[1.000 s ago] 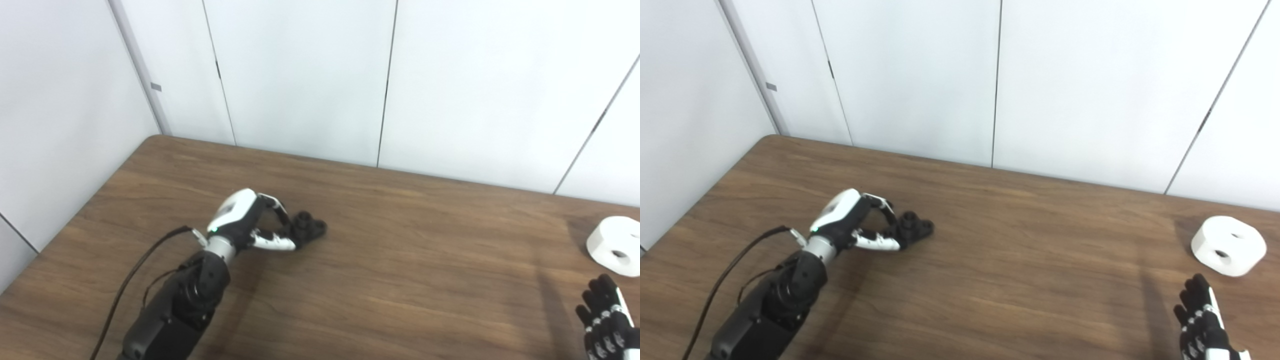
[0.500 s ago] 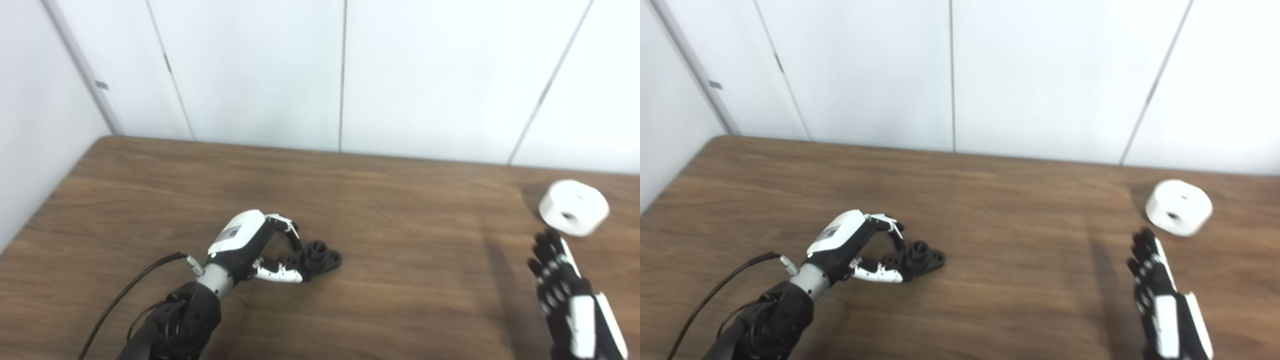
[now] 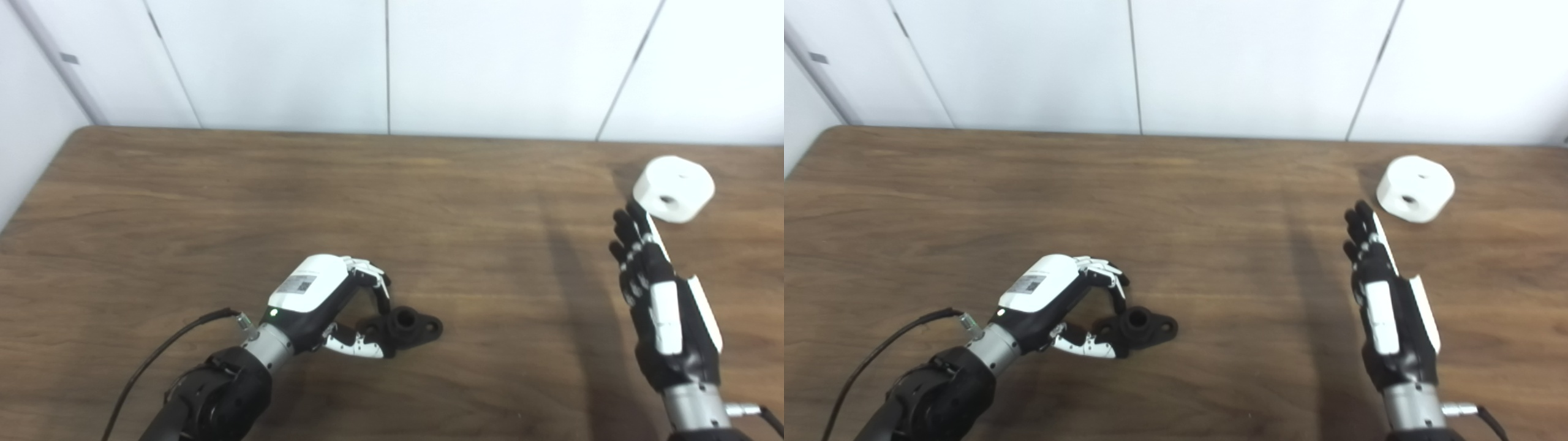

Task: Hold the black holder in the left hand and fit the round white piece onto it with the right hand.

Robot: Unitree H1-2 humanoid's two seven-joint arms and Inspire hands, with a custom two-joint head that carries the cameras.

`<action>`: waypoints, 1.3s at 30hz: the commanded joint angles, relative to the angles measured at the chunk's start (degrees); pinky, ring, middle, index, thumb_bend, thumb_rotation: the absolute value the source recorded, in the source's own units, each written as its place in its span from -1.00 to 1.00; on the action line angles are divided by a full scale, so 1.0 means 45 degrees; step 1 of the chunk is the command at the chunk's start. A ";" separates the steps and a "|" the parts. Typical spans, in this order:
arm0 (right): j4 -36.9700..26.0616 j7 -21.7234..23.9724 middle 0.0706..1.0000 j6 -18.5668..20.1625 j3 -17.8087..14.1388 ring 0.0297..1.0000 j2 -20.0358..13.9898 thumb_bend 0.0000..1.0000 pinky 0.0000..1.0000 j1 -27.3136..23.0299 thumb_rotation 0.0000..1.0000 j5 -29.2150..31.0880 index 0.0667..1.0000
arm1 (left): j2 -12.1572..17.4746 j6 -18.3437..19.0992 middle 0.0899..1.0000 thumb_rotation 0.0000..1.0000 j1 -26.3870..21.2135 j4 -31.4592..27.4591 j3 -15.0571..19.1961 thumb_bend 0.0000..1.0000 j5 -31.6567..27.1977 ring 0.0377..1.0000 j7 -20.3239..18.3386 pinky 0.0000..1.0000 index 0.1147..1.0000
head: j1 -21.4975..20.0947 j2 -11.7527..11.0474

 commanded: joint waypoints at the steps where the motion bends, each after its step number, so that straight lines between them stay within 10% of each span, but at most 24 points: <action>1: -0.0702 -0.0169 0.95 0.0027 0.0173 1.00 0.0363 0.18 1.00 0.1313 0.98 -0.0078 0.95 | -0.0169 -0.0655 0.45 -0.90 -0.0143 -0.0169 -0.0033 0.04 0.0102 0.65 0.0305 0.73 -0.16 | -0.0042 0.0047; 19: -0.2335 -0.0672 0.94 0.2056 -0.0020 1.00 0.0160 0.20 1.00 0.0691 1.00 -0.0039 0.95 | -0.0715 -0.1370 0.47 -0.91 0.0198 -0.0789 -0.0174 0.04 0.0998 0.62 -0.0398 0.72 -0.16 | -0.1019 0.0701; 39: -0.2453 -0.0830 0.91 0.3907 -0.1457 0.99 -0.1502 0.26 1.00 -0.1656 0.87 -0.1161 0.87 | -0.0250 -0.1748 0.48 -0.90 0.0484 -0.0609 0.0297 0.04 0.1416 0.67 -0.1004 0.73 -0.16 | -0.2782 0.0219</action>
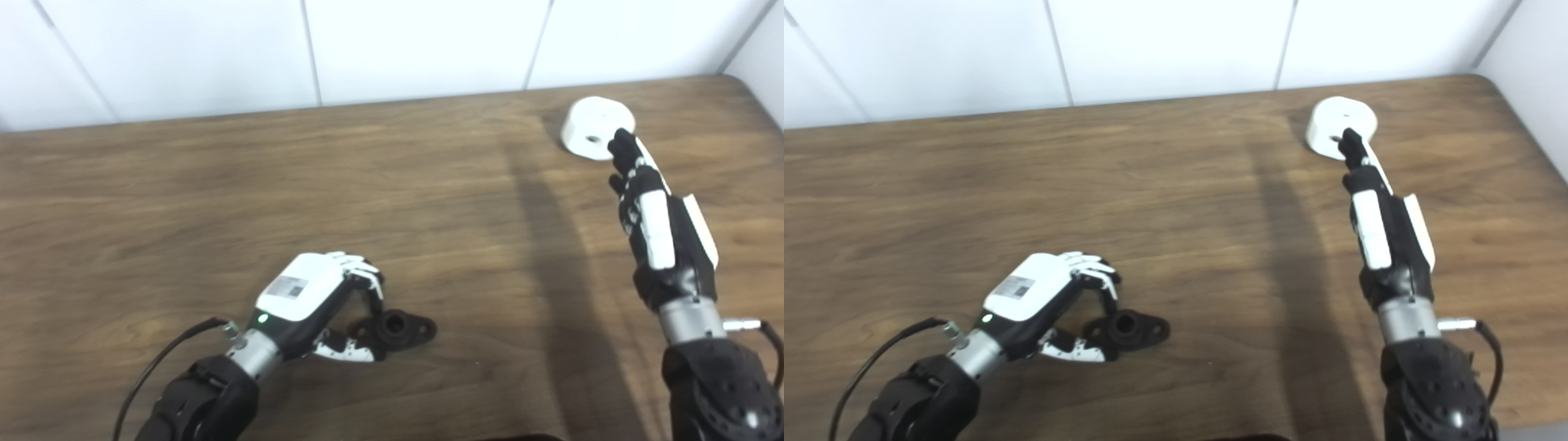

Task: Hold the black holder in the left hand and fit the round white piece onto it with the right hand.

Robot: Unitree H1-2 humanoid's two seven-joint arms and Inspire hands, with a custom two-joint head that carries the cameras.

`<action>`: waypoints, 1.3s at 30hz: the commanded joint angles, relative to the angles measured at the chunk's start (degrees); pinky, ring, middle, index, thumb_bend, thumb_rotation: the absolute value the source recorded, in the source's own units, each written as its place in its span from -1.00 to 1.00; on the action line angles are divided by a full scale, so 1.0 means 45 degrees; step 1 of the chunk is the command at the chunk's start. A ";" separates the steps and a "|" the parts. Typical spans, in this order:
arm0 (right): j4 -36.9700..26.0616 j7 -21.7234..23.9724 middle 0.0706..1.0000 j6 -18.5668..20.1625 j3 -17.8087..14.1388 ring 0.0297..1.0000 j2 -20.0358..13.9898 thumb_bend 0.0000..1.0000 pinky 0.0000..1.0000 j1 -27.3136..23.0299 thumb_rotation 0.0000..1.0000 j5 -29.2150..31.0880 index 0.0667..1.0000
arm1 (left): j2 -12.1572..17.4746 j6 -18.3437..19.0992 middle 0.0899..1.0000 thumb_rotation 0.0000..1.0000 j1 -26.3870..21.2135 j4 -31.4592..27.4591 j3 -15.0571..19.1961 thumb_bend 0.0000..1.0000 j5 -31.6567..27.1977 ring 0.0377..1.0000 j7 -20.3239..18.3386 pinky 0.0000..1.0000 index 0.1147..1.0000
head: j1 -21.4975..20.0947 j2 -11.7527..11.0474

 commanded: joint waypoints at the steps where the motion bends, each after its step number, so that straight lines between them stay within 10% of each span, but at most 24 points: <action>1: -0.0233 -0.0003 0.91 0.0156 -0.0188 1.00 -0.0438 0.24 1.00 -0.0794 0.83 -0.0361 0.87 | 0.0249 -0.0556 0.47 -0.90 -0.0029 -0.0165 0.0151 0.04 -0.0109 0.66 0.0322 0.71 -0.16 | -0.0226 -0.0082; 18: 0.1704 0.2291 0.85 0.0347 -0.0317 0.85 -0.2775 0.19 0.79 -0.3502 0.71 -0.5801 0.78 | 0.0676 -0.1312 0.49 -0.90 0.0303 0.0514 0.0646 0.04 -0.0178 0.64 0.0413 0.67 -0.16 | -0.2050 -0.0904; 39: 0.4570 0.4116 0.91 0.0347 -0.0384 0.95 -0.3950 0.33 0.80 -0.5824 0.31 -0.8157 0.78 | 0.0650 -0.1429 0.45 -0.91 0.0611 0.0690 0.0648 0.04 -0.0085 0.61 0.0635 0.61 -0.16 | -0.1835 -0.2174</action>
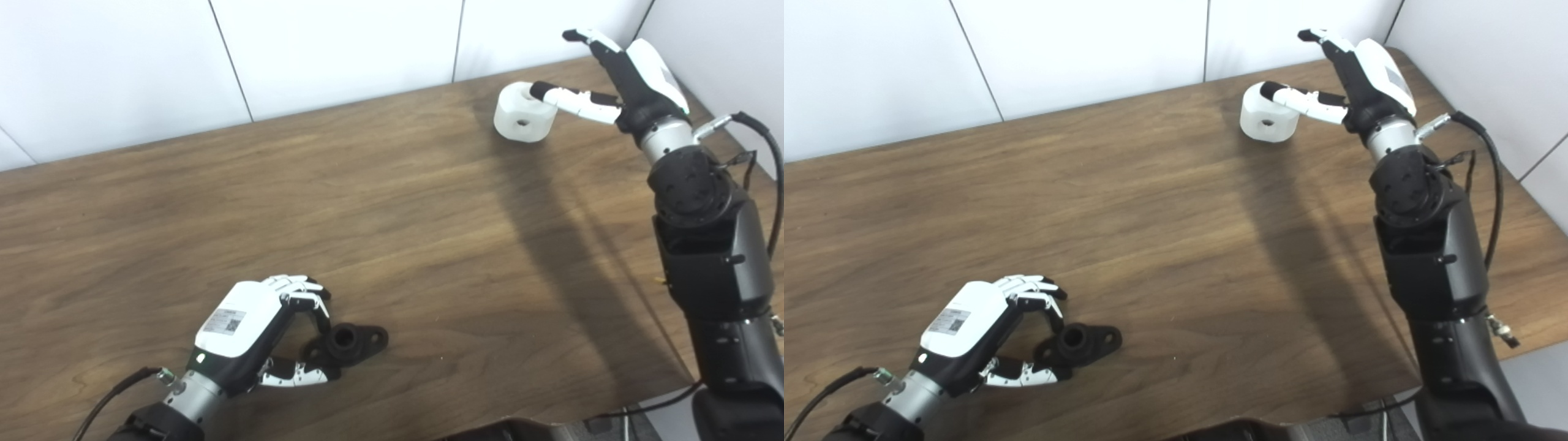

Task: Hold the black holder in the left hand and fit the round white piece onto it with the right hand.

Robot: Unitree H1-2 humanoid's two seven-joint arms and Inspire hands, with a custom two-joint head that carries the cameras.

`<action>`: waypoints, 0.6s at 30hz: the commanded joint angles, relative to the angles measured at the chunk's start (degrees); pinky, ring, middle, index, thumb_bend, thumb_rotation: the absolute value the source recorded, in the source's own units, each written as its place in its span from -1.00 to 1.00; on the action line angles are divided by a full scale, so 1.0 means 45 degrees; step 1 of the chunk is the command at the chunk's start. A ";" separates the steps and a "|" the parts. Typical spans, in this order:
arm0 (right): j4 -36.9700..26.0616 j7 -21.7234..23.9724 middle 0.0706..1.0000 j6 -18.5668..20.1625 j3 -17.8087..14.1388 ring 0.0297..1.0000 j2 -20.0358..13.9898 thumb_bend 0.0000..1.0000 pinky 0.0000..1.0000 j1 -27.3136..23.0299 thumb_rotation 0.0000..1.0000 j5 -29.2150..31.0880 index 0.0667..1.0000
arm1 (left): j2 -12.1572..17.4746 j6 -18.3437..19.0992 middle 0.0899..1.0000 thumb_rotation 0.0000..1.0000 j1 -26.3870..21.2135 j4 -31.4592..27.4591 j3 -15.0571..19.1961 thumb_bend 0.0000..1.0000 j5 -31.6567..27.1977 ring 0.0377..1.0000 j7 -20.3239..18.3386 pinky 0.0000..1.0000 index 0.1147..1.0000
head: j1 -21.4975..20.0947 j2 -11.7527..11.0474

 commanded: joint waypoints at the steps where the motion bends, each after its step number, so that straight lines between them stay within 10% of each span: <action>1: 0.0101 0.0044 0.91 -0.0084 0.0038 0.96 -0.0336 0.39 0.80 -0.0625 0.22 -0.0221 0.78 | 0.0204 0.0023 0.46 -0.91 0.0193 0.0126 -0.0025 0.04 0.0303 0.61 -0.0095 0.62 -0.16 | -0.0036 -0.0385; 18: 0.2225 -0.0302 0.87 -0.0119 0.1168 0.97 -0.1336 0.92 0.82 -0.1991 -0.34 -0.0163 0.77 | 0.0046 -0.0361 0.46 -0.91 0.0487 0.0697 -0.0273 0.04 0.0413 0.61 0.0629 0.62 -0.16 | 0.0879 -0.1626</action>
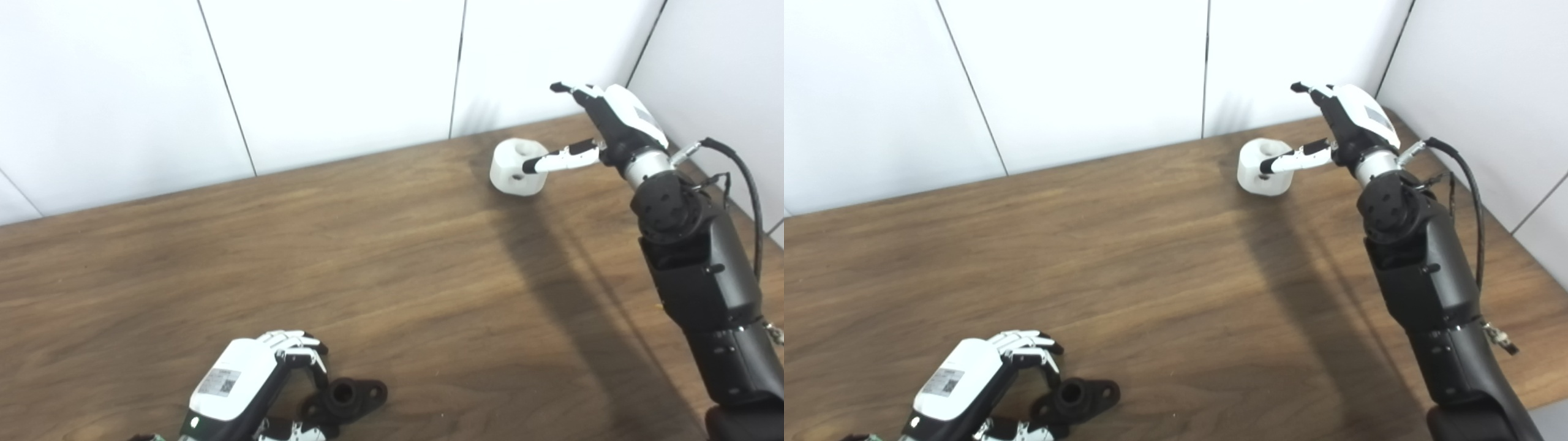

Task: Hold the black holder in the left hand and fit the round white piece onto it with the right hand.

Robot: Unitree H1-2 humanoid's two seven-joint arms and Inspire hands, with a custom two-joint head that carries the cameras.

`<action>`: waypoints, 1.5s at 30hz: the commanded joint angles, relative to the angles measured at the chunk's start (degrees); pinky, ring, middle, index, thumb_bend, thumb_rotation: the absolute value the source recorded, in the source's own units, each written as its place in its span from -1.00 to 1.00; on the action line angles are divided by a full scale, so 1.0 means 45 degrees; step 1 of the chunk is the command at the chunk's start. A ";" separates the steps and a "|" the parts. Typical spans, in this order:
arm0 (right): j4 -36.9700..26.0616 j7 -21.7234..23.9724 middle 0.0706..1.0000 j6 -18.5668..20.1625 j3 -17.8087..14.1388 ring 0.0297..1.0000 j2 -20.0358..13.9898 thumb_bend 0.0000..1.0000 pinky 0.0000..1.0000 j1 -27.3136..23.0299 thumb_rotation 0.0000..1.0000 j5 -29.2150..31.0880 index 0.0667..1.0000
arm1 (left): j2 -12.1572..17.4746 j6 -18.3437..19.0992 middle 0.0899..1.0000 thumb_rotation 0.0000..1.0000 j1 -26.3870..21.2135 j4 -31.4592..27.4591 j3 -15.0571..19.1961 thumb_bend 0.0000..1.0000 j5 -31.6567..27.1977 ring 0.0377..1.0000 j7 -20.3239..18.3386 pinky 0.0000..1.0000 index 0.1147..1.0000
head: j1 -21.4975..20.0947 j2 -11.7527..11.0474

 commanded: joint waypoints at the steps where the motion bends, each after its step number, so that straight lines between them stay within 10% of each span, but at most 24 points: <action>1: 0.0091 -0.0129 0.87 -0.0105 0.0103 0.97 -0.0544 0.92 0.83 -0.0619 -0.32 -0.0148 0.78 | 0.0081 -0.0022 0.45 -0.91 0.0227 0.0489 -0.0184 0.04 0.0381 0.61 -0.0091 0.62 -0.16 | 0.0005 -0.0124; 45: 0.4398 0.0144 0.86 -0.0077 0.1334 0.98 -0.0800 0.83 0.89 -0.2408 -0.38 -0.1061 0.60 | -0.0048 0.0074 0.43 -0.90 0.0269 0.0775 -0.0391 0.04 0.0477 0.59 0.0201 0.56 -0.17 | 0.0165 -0.0437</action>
